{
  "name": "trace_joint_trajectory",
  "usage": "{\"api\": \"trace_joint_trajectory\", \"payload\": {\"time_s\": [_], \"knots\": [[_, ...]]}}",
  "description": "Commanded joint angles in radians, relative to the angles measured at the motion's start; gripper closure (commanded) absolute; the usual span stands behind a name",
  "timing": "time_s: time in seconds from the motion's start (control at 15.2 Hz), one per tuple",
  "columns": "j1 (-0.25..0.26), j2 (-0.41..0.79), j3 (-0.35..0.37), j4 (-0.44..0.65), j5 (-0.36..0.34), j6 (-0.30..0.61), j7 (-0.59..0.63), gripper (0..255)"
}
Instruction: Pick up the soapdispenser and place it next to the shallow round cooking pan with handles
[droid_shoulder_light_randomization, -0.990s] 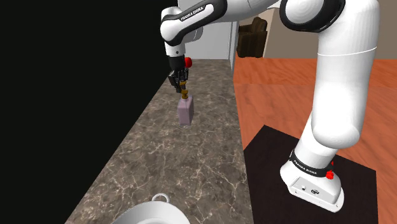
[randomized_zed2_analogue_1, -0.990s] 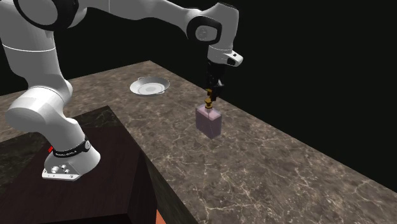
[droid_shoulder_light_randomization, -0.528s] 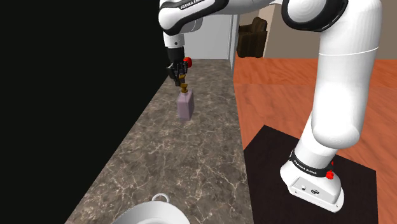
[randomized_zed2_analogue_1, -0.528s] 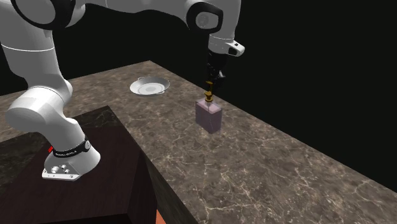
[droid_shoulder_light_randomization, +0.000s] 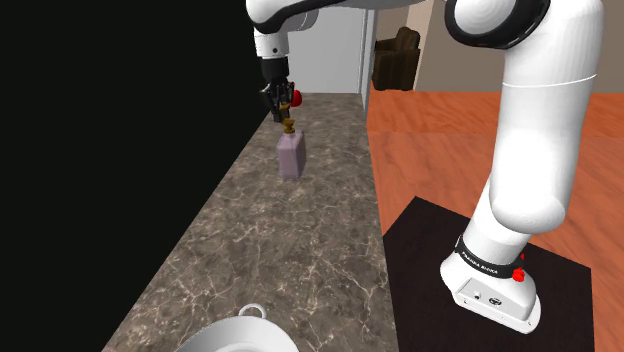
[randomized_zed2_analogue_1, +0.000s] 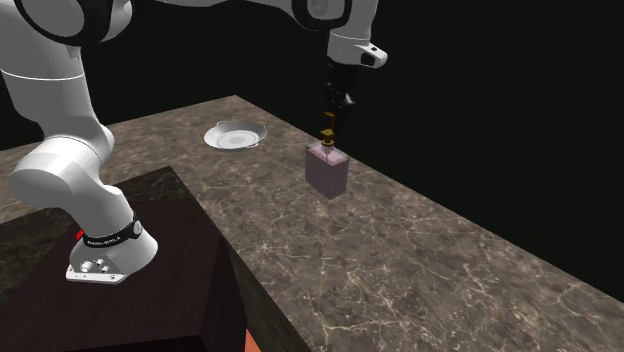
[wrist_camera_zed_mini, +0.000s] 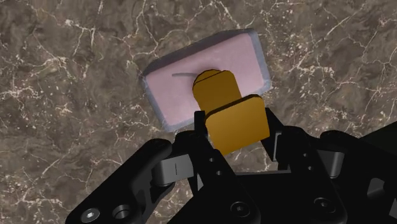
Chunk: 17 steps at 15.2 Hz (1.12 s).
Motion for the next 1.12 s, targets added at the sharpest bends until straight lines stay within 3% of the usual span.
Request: {"api": "trace_joint_trajectory", "payload": {"time_s": [0.0, 0.13, 0.59, 1.06], "knots": [[-0.001, 0.001, 0.0, 0.028, 0.0, -0.027, 0.0, 255], [-0.001, 0.002, 0.0, 0.048, 0.0, -0.046, 0.001, 255], [0.068, -0.185, 0.052, -0.203, 0.013, 0.025, 0.117, 255], [0.136, -0.329, 0.121, -0.376, 0.041, 0.066, 0.245, 255]]}}
